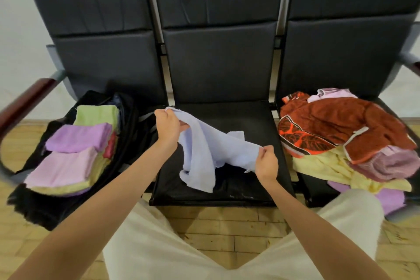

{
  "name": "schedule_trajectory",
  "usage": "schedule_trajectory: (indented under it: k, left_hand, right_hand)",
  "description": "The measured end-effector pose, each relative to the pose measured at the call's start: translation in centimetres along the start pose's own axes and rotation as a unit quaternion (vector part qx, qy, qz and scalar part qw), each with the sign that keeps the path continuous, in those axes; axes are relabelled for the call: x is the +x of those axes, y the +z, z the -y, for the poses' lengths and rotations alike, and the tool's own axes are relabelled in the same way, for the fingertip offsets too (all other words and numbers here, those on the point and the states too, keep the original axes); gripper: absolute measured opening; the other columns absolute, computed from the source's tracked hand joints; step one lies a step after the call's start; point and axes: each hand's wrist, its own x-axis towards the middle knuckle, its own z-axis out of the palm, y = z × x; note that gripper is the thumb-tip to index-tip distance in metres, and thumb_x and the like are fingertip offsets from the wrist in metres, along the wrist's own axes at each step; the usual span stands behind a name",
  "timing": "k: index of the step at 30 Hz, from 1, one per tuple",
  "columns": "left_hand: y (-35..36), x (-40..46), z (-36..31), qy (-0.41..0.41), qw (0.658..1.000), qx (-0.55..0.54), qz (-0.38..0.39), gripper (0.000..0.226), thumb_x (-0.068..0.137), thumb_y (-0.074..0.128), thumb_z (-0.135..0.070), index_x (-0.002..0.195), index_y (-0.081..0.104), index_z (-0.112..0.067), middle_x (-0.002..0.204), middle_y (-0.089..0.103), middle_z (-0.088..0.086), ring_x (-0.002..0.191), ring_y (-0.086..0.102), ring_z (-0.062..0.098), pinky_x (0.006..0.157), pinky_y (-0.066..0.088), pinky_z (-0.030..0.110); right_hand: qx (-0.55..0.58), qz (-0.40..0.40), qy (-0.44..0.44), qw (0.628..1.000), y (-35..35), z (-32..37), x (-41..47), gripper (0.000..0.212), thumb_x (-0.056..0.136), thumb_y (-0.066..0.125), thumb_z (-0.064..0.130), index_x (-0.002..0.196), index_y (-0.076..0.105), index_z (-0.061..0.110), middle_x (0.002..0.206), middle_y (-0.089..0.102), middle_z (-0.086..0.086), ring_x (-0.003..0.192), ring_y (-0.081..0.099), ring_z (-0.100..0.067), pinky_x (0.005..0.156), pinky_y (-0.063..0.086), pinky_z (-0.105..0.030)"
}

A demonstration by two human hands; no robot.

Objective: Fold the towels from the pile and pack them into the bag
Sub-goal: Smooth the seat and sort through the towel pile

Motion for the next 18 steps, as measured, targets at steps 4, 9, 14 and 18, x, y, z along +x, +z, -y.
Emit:
schedule_trajectory:
  k: [4, 9, 14, 18]
  left_hand:
    - [0.4, 2.2, 1.1, -0.127, 0.990, -0.039, 0.055, 0.018, 0.101, 0.036, -0.012, 0.100, 0.048, 0.000, 0.104, 0.058, 0.019, 0.082, 0.064, 0.025, 0.063, 0.057, 0.030]
    - [0.2, 3.3, 2.9, -0.195, 0.976, -0.079, 0.061, 0.023, 0.099, 0.038, -0.007, 0.080, 0.051, -0.006, 0.089, 0.058, 0.017, 0.084, 0.063, 0.026, 0.074, 0.055, 0.032]
    - [-0.7, 3.6, 4.6, -0.195, 0.977, -0.061, 0.066, 0.019, 0.098, 0.038, -0.007, 0.092, 0.056, -0.003, 0.096, 0.058, 0.018, 0.088, 0.062, 0.025, 0.077, 0.054, 0.030]
    - [-2.5, 3.4, 5.6, -0.159, 0.983, -0.063, 0.067, 0.020, 0.099, 0.040, -0.007, 0.093, 0.057, 0.002, 0.094, 0.064, 0.019, 0.088, 0.066, 0.027, 0.071, 0.058, 0.029]
  right_hand:
    - [0.075, -0.022, 0.024, 0.997, 0.5, 2.2, -0.7, 0.020, 0.100, 0.042, 0.017, 0.112, 0.048, 0.003, 0.092, 0.059, -0.009, 0.085, 0.060, -0.025, 0.067, 0.039, -0.029]
    - [0.029, 0.104, -0.096, 0.990, 3.2, 2.7, -2.5, 0.007, 0.095, 0.046, 0.005, 0.097, 0.041, 0.011, 0.082, 0.051, -0.007, 0.074, 0.054, -0.022, 0.064, 0.043, -0.033]
    - [-0.105, 0.279, -0.248, 0.922, 7.1, 2.1, -5.2, 0.018, 0.096, 0.042, 0.006, 0.102, 0.059, 0.002, 0.098, 0.055, -0.014, 0.082, 0.050, -0.021, 0.074, 0.041, -0.027]
    - [-0.195, 0.332, -0.269, 0.883, 9.6, 3.0, -7.1, 0.024, 0.098, 0.038, 0.010, 0.104, 0.058, -0.002, 0.108, 0.055, -0.019, 0.103, 0.051, -0.029, 0.084, 0.041, -0.031]
